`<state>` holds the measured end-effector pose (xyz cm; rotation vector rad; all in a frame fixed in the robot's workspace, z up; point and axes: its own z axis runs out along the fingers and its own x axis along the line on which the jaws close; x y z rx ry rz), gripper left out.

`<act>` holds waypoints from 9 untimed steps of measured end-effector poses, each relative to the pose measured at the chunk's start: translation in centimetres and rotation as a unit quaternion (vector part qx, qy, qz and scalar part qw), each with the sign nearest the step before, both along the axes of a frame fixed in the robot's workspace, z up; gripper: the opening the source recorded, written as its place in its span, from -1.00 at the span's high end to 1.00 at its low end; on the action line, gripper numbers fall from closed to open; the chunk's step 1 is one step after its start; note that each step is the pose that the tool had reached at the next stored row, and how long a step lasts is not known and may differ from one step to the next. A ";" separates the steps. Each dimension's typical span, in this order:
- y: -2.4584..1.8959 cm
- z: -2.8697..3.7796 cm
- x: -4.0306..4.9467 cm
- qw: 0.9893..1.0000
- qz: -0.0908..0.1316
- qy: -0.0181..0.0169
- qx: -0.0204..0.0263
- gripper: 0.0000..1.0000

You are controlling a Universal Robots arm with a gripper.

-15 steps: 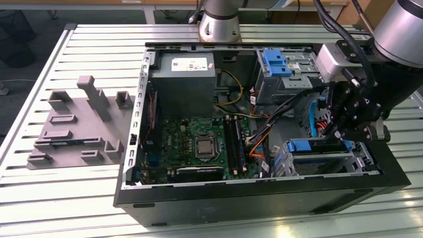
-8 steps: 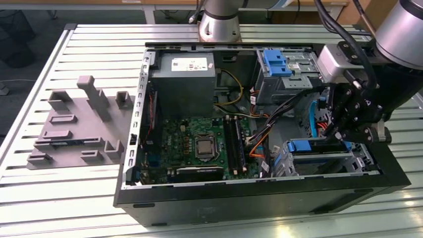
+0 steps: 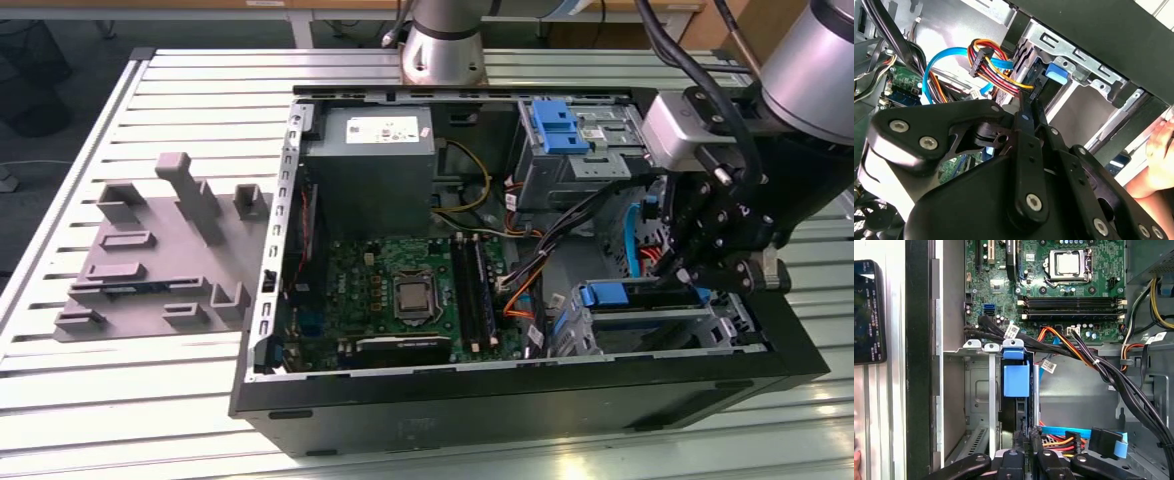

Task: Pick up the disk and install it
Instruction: 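Insert the first disk wire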

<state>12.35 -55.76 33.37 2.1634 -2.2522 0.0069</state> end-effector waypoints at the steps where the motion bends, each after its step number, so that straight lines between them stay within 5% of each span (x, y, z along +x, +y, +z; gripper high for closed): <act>1: 0.00 0.00 -0.02 1.000 0.000 0.000 0.000 0.67; 9: -0.01 -0.36 -0.05 1.000 0.000 0.000 0.001 0.67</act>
